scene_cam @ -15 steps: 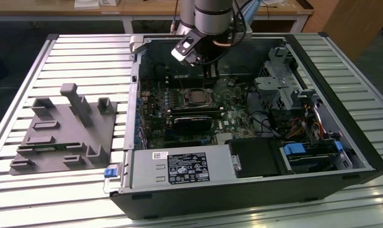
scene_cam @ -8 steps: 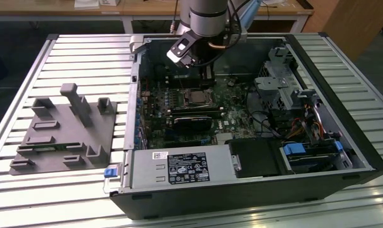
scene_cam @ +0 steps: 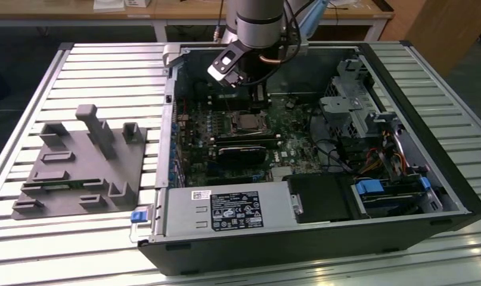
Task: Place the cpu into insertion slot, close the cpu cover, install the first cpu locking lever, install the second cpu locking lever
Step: 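Close the cpu cover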
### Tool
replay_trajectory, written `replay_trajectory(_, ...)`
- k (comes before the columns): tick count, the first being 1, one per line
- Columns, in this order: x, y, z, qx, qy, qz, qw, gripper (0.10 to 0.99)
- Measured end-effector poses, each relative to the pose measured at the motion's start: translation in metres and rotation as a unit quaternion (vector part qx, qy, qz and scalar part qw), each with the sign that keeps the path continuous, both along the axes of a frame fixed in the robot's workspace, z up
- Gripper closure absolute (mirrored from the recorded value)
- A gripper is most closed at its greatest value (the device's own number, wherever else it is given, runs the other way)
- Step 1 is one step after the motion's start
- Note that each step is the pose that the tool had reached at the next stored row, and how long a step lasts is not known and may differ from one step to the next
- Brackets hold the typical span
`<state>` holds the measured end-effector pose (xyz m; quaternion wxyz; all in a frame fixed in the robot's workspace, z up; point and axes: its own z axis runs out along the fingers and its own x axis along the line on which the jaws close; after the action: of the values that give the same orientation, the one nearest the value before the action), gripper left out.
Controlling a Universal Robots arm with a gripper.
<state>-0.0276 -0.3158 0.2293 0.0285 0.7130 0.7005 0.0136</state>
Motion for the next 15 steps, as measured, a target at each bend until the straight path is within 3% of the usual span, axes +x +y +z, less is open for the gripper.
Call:
replay_trajectory(6,0.0,0.0,-0.0001,0.0001,-0.0001,0.004,1.0,0.98)
replay_trajectory(15,0.0,0.0,-0.0001,-0.0008,0.0,0.038,0.9993,0.98)
